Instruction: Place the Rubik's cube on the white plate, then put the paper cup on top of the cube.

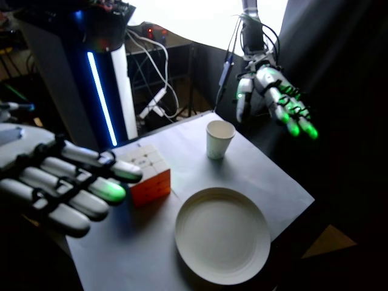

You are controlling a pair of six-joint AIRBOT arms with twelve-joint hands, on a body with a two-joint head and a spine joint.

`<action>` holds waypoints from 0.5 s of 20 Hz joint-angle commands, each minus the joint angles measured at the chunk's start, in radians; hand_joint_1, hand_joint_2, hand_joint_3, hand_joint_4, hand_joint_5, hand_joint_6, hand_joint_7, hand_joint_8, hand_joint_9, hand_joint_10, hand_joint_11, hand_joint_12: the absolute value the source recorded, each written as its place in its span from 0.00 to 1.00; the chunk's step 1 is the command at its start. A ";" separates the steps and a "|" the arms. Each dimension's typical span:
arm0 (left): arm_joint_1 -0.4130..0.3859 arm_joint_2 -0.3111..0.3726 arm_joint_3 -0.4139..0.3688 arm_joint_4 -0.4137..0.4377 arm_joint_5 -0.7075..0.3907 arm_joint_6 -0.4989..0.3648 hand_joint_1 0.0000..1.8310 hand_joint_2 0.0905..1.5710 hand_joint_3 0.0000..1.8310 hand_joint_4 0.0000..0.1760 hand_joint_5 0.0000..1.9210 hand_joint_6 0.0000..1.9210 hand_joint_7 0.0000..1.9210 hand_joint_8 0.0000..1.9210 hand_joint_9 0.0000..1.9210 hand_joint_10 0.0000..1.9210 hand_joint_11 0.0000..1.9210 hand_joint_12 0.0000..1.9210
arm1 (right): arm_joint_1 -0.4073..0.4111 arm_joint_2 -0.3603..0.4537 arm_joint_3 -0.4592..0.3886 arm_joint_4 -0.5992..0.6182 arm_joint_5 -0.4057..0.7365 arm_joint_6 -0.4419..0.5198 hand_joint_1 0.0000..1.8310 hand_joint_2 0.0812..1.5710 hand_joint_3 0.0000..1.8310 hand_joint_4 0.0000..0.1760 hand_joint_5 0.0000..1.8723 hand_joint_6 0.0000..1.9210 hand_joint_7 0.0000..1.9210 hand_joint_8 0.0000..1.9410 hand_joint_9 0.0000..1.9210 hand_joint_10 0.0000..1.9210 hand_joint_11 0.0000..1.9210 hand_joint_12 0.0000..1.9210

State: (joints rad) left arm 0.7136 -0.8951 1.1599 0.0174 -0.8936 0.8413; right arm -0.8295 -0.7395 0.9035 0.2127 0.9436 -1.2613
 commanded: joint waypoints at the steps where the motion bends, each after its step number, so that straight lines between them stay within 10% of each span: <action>1: -0.010 -0.002 -0.002 -0.013 -0.111 -0.003 0.20 0.84 0.00 0.31 0.02 0.00 0.00 0.00 0.00 0.00 0.00 0.23 | 0.005 -0.001 0.000 -0.005 0.121 -0.003 0.12 0.84 0.00 0.40 0.00 0.00 0.00 0.00 0.00 0.00 0.00 0.38; 4: -0.010 -0.003 -0.017 0.013 -0.100 -0.003 0.14 0.83 0.00 0.44 0.02 0.00 0.00 0.00 0.00 0.00 0.00 0.12 | 0.003 -0.001 -0.008 -0.005 0.121 -0.003 0.08 0.82 0.00 0.34 0.00 0.00 0.00 0.00 0.00 0.00 0.00 0.00; 6: -0.009 -0.002 -0.024 0.023 -0.101 -0.003 0.14 0.83 0.00 0.38 0.01 0.00 0.00 0.00 0.00 0.00 0.00 0.10 | 0.002 -0.001 -0.013 -0.007 0.121 -0.003 0.09 0.83 0.00 0.48 0.00 0.00 0.00 0.00 0.00 0.00 0.01 0.01; 10: -0.009 -0.002 -0.022 0.021 -0.099 -0.003 0.14 0.84 0.00 0.36 0.00 0.00 0.00 0.00 0.00 0.00 0.00 0.02 | 0.002 0.002 -0.023 -0.017 0.121 -0.003 0.08 0.83 0.00 0.34 0.00 0.00 0.00 0.00 0.00 0.00 0.00 0.21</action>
State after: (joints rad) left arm 0.7136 -0.8959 1.1351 0.0559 -0.8715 0.8413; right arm -0.8364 -0.7414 0.8803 0.2050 0.9405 -1.2613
